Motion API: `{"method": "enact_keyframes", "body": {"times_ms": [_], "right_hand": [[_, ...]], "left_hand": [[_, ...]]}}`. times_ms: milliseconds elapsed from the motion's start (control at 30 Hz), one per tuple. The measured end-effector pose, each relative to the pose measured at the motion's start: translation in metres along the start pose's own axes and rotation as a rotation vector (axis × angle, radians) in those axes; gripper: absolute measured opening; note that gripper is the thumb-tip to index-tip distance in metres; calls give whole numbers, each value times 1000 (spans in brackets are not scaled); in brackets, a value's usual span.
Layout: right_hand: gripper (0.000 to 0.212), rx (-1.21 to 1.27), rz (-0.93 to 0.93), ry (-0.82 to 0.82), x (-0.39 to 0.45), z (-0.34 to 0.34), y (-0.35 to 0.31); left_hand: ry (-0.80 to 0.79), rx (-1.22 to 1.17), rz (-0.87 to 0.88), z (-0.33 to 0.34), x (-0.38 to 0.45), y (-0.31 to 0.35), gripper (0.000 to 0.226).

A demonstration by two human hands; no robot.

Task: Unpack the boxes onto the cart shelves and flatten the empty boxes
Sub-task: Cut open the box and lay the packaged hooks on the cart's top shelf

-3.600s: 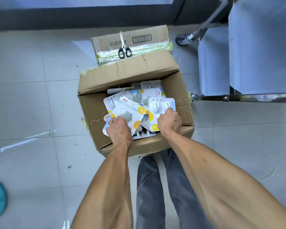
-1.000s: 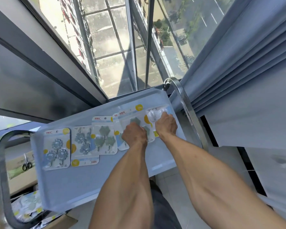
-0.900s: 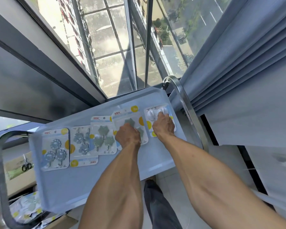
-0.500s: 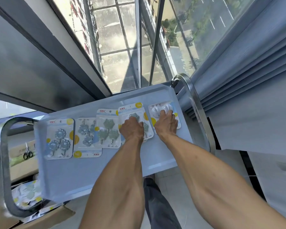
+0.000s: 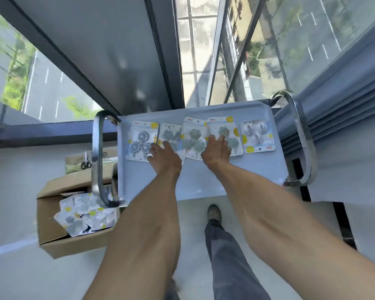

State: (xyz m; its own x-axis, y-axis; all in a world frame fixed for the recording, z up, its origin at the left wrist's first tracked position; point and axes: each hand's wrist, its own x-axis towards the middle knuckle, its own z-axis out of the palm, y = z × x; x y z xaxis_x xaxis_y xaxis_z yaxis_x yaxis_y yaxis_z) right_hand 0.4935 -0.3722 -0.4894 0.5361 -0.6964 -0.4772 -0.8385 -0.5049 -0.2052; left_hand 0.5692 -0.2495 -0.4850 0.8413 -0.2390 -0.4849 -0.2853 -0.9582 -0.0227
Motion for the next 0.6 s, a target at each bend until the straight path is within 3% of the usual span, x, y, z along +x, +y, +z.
{"method": "enact_keyframes", "body": {"times_ms": [267, 400, 600], "right_hand": [[51, -61, -85, 24, -130, 53, -131], [43, -20, -108, 96, -196, 86, -211], [30, -16, -291, 124, -253, 147, -330]], "left_hand": [[170, -54, 39, -38, -38, -189, 50], [192, -90, 22, -39, -55, -295, 49], [144, -122, -108, -31, -49, -421, 48]]}}
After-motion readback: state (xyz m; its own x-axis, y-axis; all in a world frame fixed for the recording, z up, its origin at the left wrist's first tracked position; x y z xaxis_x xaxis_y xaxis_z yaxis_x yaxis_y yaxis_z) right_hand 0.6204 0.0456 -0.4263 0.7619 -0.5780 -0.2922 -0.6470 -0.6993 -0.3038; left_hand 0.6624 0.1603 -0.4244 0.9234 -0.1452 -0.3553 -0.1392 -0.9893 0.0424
